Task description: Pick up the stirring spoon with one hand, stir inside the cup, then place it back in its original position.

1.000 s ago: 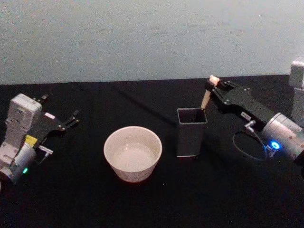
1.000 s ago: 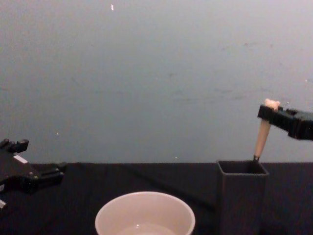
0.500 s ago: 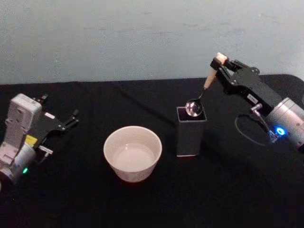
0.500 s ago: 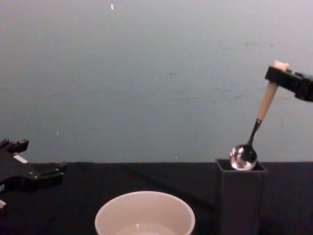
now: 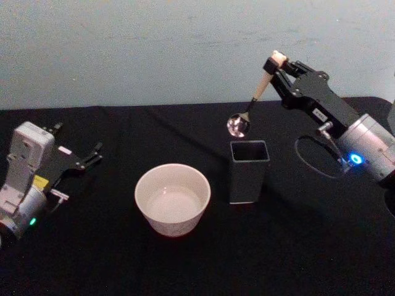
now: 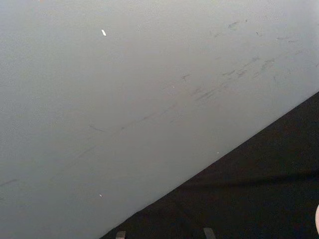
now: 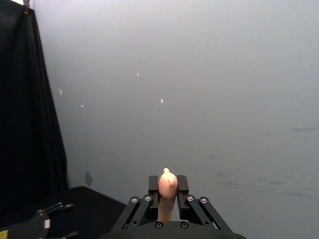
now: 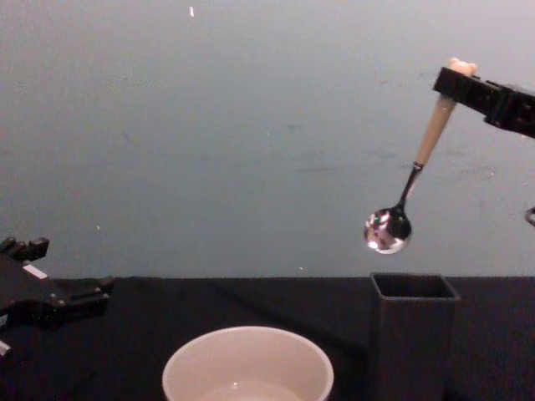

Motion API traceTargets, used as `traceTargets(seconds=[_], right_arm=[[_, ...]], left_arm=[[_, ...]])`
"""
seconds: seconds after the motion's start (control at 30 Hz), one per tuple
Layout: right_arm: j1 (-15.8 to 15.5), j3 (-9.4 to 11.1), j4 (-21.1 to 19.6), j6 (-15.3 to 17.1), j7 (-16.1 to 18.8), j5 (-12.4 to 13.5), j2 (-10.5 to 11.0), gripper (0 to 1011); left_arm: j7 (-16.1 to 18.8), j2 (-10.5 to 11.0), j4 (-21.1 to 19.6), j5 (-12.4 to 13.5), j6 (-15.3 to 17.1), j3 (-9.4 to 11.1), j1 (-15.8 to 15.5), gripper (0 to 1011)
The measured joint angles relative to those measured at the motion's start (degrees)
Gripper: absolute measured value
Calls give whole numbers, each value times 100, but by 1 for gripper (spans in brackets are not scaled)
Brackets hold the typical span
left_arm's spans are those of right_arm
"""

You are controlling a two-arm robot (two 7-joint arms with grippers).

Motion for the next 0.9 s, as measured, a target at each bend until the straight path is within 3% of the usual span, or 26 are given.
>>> traceTargets(seconds=[0.53,0.9], right_arm=[[396,-684,376,110,441,10,-148,214],[507,-1134,592,65,725,-192,-139,214]], left_arm=[[0,0,0,0,0,0,0,1001],[0,0,0,0,0,0,0,1001]])
